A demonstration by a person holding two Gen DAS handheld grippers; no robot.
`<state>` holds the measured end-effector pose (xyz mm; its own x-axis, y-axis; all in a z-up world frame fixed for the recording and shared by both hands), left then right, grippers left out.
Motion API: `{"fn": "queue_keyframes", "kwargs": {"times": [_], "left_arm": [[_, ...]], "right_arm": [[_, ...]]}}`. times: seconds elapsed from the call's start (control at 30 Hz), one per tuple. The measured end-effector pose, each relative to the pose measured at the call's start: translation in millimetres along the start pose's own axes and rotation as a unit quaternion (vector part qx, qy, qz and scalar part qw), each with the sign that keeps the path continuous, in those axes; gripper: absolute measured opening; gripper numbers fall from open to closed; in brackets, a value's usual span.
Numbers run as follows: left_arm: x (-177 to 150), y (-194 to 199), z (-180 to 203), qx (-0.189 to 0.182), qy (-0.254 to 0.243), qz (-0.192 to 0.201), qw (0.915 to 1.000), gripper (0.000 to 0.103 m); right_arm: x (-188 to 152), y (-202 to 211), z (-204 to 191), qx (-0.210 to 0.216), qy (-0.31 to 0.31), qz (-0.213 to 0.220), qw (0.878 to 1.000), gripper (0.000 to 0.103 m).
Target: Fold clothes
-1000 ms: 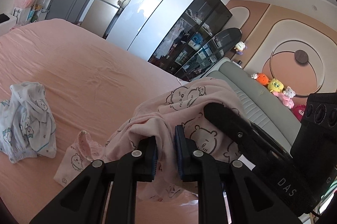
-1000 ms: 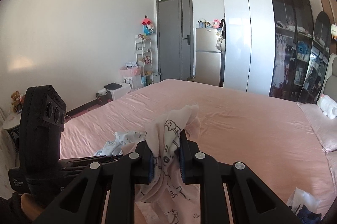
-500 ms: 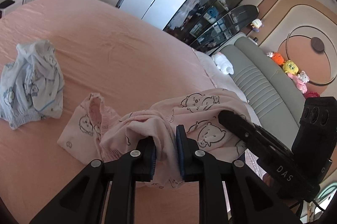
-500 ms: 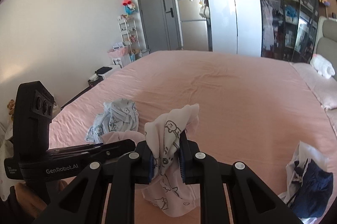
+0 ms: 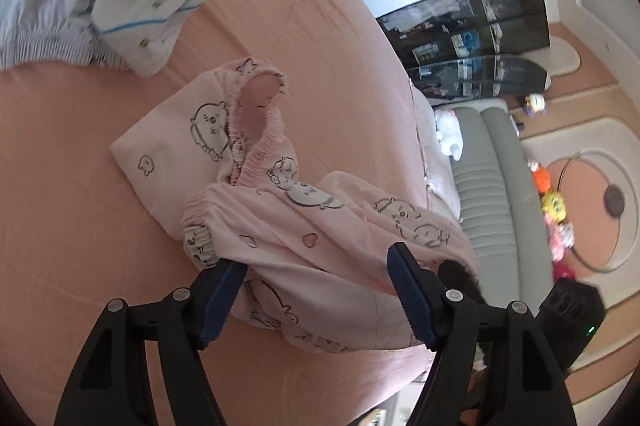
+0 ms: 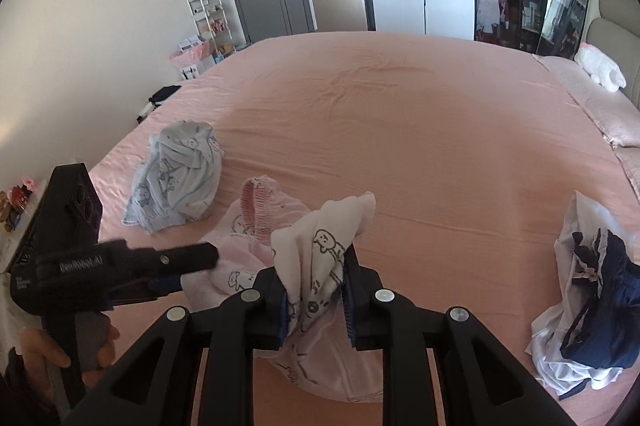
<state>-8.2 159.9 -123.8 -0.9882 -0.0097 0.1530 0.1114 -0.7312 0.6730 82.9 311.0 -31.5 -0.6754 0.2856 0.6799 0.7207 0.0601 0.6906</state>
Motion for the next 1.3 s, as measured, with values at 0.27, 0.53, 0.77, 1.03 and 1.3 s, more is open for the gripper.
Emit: {"fn": "queue_keyframes", "kwargs": {"times": [0.27, 0.53, 0.77, 1.03, 1.3], "left_arm": [[12, 11, -22, 0.084, -0.008, 0.035, 0.9959, 0.081], [16, 6, -31, 0.118, -0.019, 0.042, 0.9919, 0.081], [16, 3, -39, 0.114, -0.010, 0.032, 0.9929, 0.081], [18, -10, -48, 0.113, 0.000, 0.013, 0.9935, 0.081], [33, 11, -54, 0.113, 0.017, 0.047, 0.9924, 0.081]], "right_arm": [[-23, 8, 66, -0.119, -0.031, -0.019, 0.992, 0.033], [-30, 25, 119, -0.139, -0.103, -0.019, 0.985, 0.049], [-16, -1, 62, -0.073, -0.036, -0.033, 0.996, 0.078], [-11, -21, -20, 0.025, 0.052, -0.043, 0.997, 0.078], [-22, -54, -88, 0.041, 0.160, -0.062, 0.984, 0.078]]}}
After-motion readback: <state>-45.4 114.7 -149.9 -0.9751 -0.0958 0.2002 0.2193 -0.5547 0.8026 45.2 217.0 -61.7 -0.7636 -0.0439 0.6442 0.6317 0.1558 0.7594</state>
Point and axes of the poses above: each gripper's, at about its wrist camera, not at the fingertips, and y roughly against the way its jaws point, z to its right, x to its top, the point moved 7 cm from there along -y, roughly the way its jaws point, and after that the axes turned 11 degrees about x, right-handed, at the moved point
